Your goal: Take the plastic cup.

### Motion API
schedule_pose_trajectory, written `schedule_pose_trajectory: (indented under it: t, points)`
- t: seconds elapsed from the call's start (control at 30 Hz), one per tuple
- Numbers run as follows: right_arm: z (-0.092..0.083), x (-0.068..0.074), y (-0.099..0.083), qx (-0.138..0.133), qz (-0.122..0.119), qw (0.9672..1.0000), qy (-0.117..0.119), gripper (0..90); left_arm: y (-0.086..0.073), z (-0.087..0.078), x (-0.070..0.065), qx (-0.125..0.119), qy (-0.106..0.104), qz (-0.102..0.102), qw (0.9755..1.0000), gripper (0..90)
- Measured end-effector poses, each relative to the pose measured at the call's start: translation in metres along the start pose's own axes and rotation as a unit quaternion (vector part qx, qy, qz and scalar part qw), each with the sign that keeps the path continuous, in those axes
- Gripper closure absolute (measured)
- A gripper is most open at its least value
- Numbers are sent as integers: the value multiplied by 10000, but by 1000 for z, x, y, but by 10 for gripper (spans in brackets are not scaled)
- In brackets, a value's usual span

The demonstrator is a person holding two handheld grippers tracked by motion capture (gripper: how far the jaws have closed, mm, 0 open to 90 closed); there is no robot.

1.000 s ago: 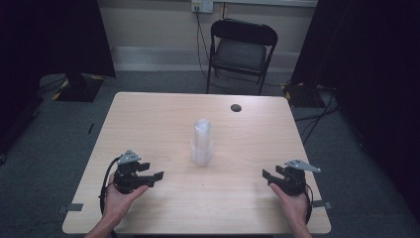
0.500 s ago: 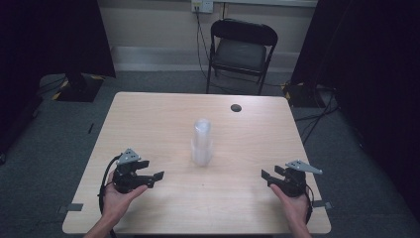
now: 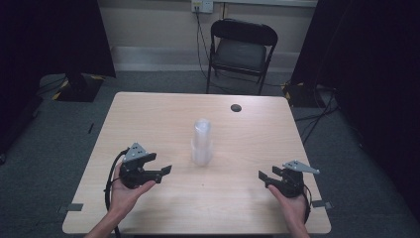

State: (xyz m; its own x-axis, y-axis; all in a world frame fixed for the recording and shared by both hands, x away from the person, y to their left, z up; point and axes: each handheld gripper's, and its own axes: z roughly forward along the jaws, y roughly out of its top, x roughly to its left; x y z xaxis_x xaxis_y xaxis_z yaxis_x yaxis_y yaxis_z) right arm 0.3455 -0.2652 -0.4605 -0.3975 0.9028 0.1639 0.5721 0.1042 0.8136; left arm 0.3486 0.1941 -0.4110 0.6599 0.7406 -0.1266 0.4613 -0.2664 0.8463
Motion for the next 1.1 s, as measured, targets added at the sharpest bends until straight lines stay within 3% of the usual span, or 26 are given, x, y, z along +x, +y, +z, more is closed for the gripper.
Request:
schedule_pose_trajectory:
  t: [0.17, 0.33, 0.5, 0.63, 0.83, 1.03, 1.1]
  points:
    - [-1, 2, 2, -22, -15, 10000, 56, 363, 9, 4, -4, -83, -34, 167, 9998, 258]
    - [-2, 4, 1, -47, -17, 9999, 109, 363, 22, 12, -5, -150, -131, 160, 9997, 252]
    - [-2, 6, 2, -47, -71, 9999, 130, 363, 31, 18, -2, -319, -253, -52, 9992, 250]
    - [-2, 7, 1, -31, -106, 9998, 154, 363, 37, 19, 0, -455, -280, -94, 9985, 256]
    - [-1, 8, 1, -3, -134, 9998, 154, 364, 50, 25, -1, -557, -153, 140, 9982, 266]
    - [0, 9, 1, 38, -121, 9997, 189, 367, 66, 35, 1, -667, -175, 107, 9976, 266]
    - [1, 9, 1, 87, -104, 9997, 225, 371, 70, 39, 2, -591, -242, 49, 9979, 257]
